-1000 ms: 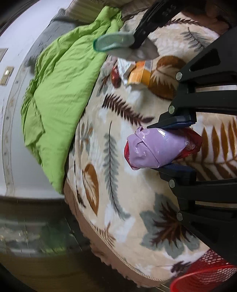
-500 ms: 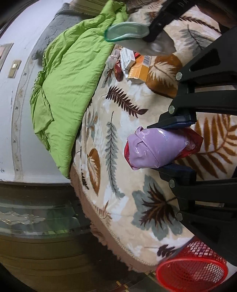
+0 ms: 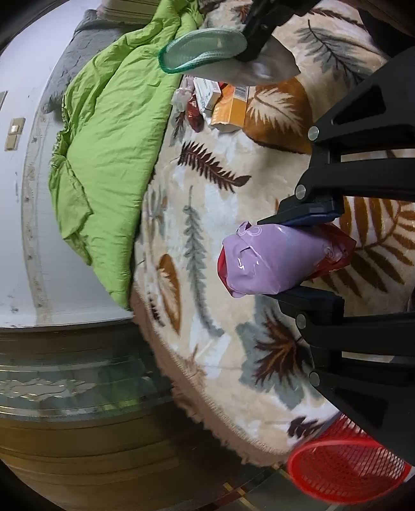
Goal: Collect trash
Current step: 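Lift the pink bag and white cloth off the bed with both tools, then carry both items to the red basket and open both tools over it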
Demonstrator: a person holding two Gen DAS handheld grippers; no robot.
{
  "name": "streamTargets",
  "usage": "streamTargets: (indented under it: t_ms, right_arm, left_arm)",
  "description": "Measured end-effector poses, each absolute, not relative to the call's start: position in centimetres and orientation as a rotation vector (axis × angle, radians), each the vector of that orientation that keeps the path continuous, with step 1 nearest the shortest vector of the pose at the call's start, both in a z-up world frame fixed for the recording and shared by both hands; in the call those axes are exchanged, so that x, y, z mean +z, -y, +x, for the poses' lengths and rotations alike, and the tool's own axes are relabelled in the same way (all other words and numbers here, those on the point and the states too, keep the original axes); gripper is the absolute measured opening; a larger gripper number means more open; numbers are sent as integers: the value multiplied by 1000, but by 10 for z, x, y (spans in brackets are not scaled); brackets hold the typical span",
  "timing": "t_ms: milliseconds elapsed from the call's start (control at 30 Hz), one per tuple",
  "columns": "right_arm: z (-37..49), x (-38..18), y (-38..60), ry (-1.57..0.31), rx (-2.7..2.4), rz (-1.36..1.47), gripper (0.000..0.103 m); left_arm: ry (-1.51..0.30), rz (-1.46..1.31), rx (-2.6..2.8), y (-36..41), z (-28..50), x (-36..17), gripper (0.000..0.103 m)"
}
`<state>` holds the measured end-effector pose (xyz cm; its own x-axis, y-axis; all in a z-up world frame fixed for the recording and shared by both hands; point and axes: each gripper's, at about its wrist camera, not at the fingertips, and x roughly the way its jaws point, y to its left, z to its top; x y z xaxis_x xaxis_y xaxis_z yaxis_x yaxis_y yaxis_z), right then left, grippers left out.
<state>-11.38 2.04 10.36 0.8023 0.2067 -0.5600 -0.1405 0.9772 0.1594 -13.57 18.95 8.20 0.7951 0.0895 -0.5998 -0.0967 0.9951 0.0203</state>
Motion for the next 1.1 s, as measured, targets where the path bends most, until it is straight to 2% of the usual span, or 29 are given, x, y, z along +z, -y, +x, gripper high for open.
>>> streamTargets:
  t_ms: [333, 500, 700, 867, 1100]
  right_arm:
    - [-94, 80, -28, -679, 225, 96, 18]
    - [-86, 74, -31, -693, 243, 90, 18]
    - [-77, 78, -45, -706, 298, 65, 18]
    - [-56, 105, -85, -688, 403, 64, 18]
    - [-49, 132, -172, -668, 600, -67, 18]
  left_arm:
    - [-698, -79, 36, -191, -106, 58, 31]
    - [-699, -124, 19, -201, -106, 63, 31]
    - [-651, -171, 59, -255, -129, 100, 31]
    - [-621, -209, 126, -318, -148, 126, 31]
    - [-631, -252, 235, -390, -202, 125, 31]
